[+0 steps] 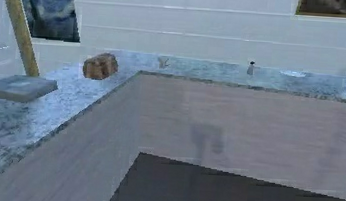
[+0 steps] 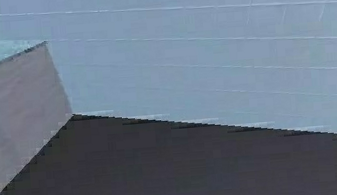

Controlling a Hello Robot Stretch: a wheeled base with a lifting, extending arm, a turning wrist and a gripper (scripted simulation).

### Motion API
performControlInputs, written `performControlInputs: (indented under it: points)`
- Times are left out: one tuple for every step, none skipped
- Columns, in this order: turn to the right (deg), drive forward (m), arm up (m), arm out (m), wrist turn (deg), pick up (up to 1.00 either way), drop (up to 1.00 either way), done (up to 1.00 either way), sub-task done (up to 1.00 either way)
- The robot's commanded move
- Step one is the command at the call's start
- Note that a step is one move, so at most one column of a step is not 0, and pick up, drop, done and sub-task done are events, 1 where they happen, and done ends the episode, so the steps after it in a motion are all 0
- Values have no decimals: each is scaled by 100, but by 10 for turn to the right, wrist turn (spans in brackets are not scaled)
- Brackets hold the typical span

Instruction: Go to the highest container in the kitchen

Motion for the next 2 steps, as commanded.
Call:
performControlInputs:
  points:
    - [-450, 0, 0, 0, 0, 0, 0, 0, 0]
    - [0, 0, 0, 0, 0, 0, 0, 100, 0]
